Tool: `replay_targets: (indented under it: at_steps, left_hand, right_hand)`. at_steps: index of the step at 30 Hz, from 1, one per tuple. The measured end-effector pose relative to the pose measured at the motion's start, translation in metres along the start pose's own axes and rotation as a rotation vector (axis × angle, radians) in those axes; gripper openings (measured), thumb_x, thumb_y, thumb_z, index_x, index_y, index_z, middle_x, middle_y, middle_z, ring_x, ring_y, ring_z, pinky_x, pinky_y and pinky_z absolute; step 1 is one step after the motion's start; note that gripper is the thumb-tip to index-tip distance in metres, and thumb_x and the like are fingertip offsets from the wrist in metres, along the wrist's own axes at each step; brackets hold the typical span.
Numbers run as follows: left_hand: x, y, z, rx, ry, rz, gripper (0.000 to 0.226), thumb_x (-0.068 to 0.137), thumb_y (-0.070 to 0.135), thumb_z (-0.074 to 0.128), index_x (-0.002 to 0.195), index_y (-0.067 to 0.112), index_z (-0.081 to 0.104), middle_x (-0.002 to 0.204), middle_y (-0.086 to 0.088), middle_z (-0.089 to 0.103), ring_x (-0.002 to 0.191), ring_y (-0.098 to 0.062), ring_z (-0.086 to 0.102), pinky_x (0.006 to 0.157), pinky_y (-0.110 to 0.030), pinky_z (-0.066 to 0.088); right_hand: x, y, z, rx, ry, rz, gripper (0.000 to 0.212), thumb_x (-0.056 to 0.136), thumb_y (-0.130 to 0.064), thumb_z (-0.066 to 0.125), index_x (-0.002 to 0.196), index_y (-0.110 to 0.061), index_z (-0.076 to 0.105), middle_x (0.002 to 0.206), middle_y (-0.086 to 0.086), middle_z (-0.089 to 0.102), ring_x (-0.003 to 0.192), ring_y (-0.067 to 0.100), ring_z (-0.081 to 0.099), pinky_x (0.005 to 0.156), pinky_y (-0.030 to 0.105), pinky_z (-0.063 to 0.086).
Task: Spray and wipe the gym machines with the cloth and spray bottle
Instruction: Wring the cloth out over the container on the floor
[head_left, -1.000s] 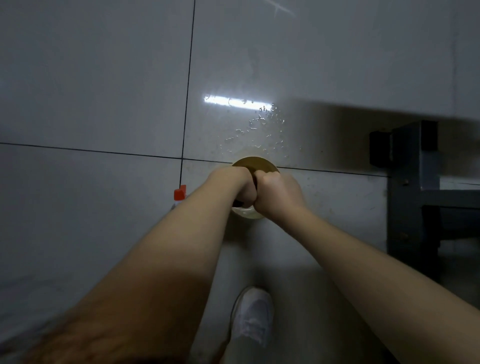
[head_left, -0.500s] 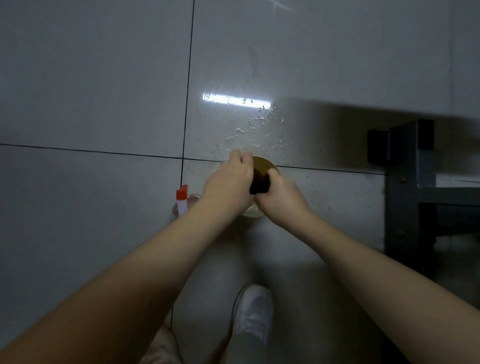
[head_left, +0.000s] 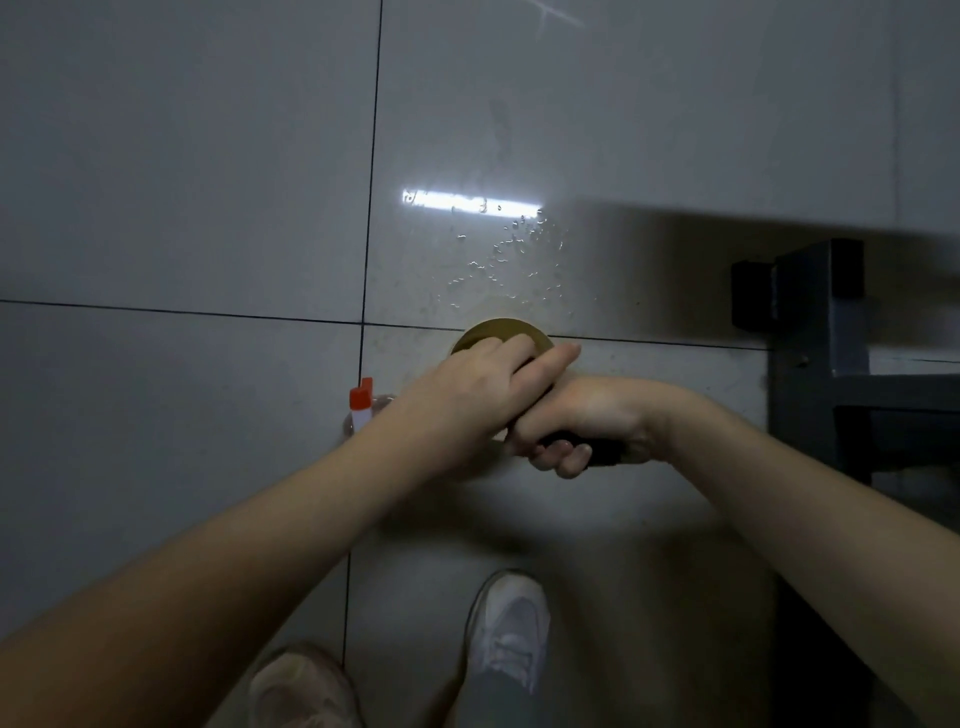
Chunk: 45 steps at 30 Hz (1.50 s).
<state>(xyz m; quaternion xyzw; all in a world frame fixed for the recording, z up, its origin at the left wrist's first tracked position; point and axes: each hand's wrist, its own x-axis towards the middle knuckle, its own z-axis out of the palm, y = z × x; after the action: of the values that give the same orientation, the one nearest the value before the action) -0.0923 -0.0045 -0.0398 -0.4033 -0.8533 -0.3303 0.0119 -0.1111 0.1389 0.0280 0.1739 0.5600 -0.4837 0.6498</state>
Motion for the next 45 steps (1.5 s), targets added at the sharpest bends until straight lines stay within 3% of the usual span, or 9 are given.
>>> replay_targets:
  at_steps: [5, 11, 18, 24, 28, 33, 40, 43, 45]
  left_hand:
    - [0.014, -0.002, -0.003, 0.204, -0.208, -0.146, 0.052, 0.064, 0.005, 0.075, 0.111, -0.003, 0.054, 0.069, -0.017, 0.059, 0.046, -0.034, 0.058, 0.034, -0.035, 0.044]
    - [0.033, -0.004, 0.004, 0.283, -0.693, -0.534, 0.025, 0.093, 0.006, 0.051, 0.118, 0.008, 0.052, 0.116, -0.009, 0.063, 0.104, -0.03, 0.063, 0.079, -0.038, 0.051]
    - [0.05, -0.019, 0.017, -0.048, -0.984, -0.875, 0.008, 0.087, 0.012, 0.058, 0.094, 0.01, 0.059, 0.086, -0.008, 0.052, 0.09, -0.028, 0.056, 0.09, -0.037, 0.05]
    - [0.057, -0.03, 0.008, -0.387, -1.169, -1.042, 0.012, 0.081, 0.003, 0.059, 0.072, 0.006, 0.052, 0.067, -0.009, 0.047, 0.057, -0.02, 0.042, 0.063, -0.03, 0.039]
    - [0.04, -0.021, 0.015, -0.388, -1.06, -1.006, 0.01, 0.083, 0.005, 0.061, 0.076, 0.009, 0.057, 0.068, -0.004, 0.051, 0.057, -0.017, 0.047, 0.057, -0.026, 0.042]
    - [0.022, -0.017, 0.019, -0.351, -1.031, -0.915, 0.02, 0.085, 0.011, 0.066, 0.103, 0.011, 0.057, 0.087, -0.004, 0.057, 0.088, -0.025, 0.059, 0.083, -0.034, 0.052]
    - [0.034, -0.021, -0.01, -0.539, -1.137, -1.036, 0.032, 0.079, 0.006, 0.071, 0.106, 0.009, 0.054, 0.088, -0.009, 0.06, 0.071, -0.018, 0.062, 0.06, -0.023, 0.054]
    - [0.028, -0.014, -0.008, -0.31, -0.935, -0.887, 0.095, 0.073, 0.018, 0.079, 0.147, 0.01, 0.02, 0.135, -0.015, 0.044, 0.116, -0.031, 0.055, 0.094, -0.039, 0.052]
    - [0.016, -0.001, -0.011, -0.174, -0.591, -0.718, 0.093, 0.077, 0.02, 0.076, 0.149, 0.009, 0.018, 0.142, -0.015, 0.035, 0.123, -0.034, 0.047, 0.099, -0.045, 0.047]
  right_hand:
    - [0.004, -0.01, 0.008, -0.391, 0.277, 0.013, 0.026, 0.083, -0.003, 0.053, 0.063, -0.013, 0.039, 0.041, -0.003, 0.036, 0.031, 0.01, 0.029, 0.034, 0.011, 0.02]
    - [0.051, 0.004, 0.01, -0.847, 0.687, -0.091, 0.007, 0.087, -0.019, 0.057, 0.085, -0.014, 0.052, 0.078, 0.003, 0.054, 0.083, 0.025, 0.061, 0.057, 0.025, 0.036]
    - [0.065, 0.016, -0.005, -1.15, 0.867, -0.211, 0.026, 0.089, -0.019, 0.053, 0.112, -0.01, 0.05, 0.107, 0.011, 0.062, 0.097, 0.032, 0.059, 0.064, 0.031, 0.034]
    - [0.062, 0.024, -0.009, -1.312, 0.871, -0.314, 0.022, 0.091, -0.024, 0.052, 0.108, -0.01, 0.05, 0.098, 0.009, 0.063, 0.09, 0.033, 0.06, 0.06, 0.032, 0.03]
    - [0.061, 0.027, -0.005, -1.238, 0.795, -0.318, 0.022, 0.088, -0.02, 0.057, 0.107, -0.013, 0.049, 0.093, 0.007, 0.061, 0.08, 0.027, 0.057, 0.061, 0.03, 0.034]
    - [0.051, 0.033, 0.005, -1.001, 0.587, -0.252, 0.045, 0.082, -0.024, 0.069, 0.119, -0.016, 0.044, 0.095, -0.001, 0.055, 0.08, 0.015, 0.051, 0.064, 0.025, 0.041]
    - [0.041, 0.036, 0.004, -0.83, 0.517, -0.333, 0.052, 0.084, -0.024, 0.067, 0.132, -0.024, 0.046, 0.113, 0.002, 0.062, 0.094, 0.018, 0.059, 0.074, 0.025, 0.047]
    - [0.038, 0.032, 0.0, -0.847, 0.543, -0.302, 0.037, 0.084, -0.026, 0.067, 0.118, -0.019, 0.055, 0.102, 0.003, 0.064, 0.089, 0.02, 0.06, 0.072, 0.029, 0.049]
    - [0.033, 0.03, -0.007, -0.739, 0.594, -0.283, 0.024, 0.082, -0.025, 0.069, 0.102, -0.019, 0.059, 0.085, 0.0, 0.061, 0.079, 0.018, 0.056, 0.061, 0.025, 0.042]
